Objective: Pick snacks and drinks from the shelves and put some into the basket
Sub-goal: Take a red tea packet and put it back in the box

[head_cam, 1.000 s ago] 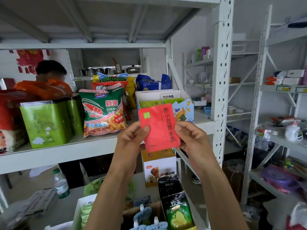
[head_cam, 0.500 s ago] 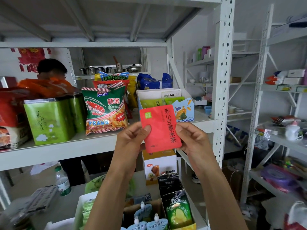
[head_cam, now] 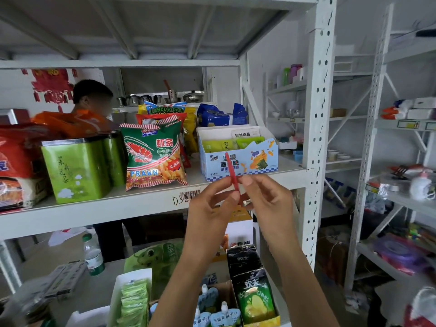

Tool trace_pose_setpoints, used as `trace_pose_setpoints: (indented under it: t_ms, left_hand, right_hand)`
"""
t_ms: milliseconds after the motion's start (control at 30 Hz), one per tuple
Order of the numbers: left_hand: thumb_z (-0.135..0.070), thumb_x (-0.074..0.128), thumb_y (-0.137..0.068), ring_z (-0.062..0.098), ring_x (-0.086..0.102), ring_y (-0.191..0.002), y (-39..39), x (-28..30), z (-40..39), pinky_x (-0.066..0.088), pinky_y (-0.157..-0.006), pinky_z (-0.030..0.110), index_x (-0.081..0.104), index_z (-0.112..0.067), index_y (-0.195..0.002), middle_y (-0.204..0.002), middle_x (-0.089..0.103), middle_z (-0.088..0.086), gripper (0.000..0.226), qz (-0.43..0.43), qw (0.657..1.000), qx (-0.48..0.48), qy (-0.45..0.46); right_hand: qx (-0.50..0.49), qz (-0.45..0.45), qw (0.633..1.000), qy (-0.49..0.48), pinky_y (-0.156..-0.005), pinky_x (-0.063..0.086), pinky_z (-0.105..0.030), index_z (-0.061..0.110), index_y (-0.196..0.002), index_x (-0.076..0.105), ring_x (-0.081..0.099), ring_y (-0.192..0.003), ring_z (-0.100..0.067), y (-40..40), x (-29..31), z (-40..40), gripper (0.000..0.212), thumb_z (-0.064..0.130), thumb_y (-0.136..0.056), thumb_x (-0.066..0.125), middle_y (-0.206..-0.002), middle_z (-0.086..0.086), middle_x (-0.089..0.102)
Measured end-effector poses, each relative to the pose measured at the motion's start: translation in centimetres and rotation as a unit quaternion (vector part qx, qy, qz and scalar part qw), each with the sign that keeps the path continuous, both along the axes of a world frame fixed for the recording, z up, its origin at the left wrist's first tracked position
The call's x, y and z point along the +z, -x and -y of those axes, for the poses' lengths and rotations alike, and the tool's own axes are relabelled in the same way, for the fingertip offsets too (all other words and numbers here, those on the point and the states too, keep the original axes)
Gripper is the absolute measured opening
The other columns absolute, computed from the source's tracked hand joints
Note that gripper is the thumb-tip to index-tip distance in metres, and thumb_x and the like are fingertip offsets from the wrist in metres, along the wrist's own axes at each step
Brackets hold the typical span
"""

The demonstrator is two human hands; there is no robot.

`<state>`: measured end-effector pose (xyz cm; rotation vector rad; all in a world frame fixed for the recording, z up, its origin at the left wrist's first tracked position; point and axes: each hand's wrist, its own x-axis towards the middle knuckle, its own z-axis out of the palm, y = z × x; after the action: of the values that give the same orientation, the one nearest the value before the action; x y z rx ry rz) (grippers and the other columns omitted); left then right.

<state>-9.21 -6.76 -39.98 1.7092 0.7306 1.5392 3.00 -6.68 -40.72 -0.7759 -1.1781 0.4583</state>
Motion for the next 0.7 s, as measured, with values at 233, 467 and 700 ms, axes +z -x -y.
trace_pose_setpoints:
  t_ms: [233,467,700]
  left_hand:
    - [0.002,0.054,-0.096,0.023,0.072,-0.097,-0.1,-0.4,0.0,0.059,-0.082,0.032,0.070,-0.010,-0.114,-0.105,0.075,0.005,0.027,0.093,0.994,-0.034,0.039]
    - [-0.001,0.048,-0.100,0.022,0.073,-0.097,0.6,-0.7,-0.1,0.060,-0.082,0.030,0.069,-0.012,-0.117,-0.107,0.075,0.008,0.029,0.110,0.989,-0.061,0.082]
    - [-0.006,0.042,-0.102,0.027,0.070,-0.104,1.1,-0.5,-0.2,0.058,-0.089,0.039,0.067,-0.009,-0.121,-0.112,0.073,0.011,0.031,0.109,0.987,-0.086,0.083]
  right_hand:
    - [0.002,0.052,0.998,-0.028,-0.077,0.058,-0.035,0.014,-0.098,0.074,0.068,-0.086,-0.016,0.0,-0.6,0.0,0.017,0.016,-0.097,0.057,-0.105,0.002,0.071]
    - [-0.104,0.002,0.995,0.005,-0.074,0.057,-0.048,0.038,-0.106,0.067,0.061,-0.081,-0.030,-1.4,-1.0,-0.4,0.019,0.027,-0.091,0.067,-0.101,0.006,0.065]
    - [0.030,-0.088,0.994,0.049,-0.070,0.052,-0.027,0.011,-0.100,0.070,0.062,-0.075,-0.015,-1.8,-0.9,0.2,0.015,0.022,-0.094,0.061,-0.090,-0.009,0.073]
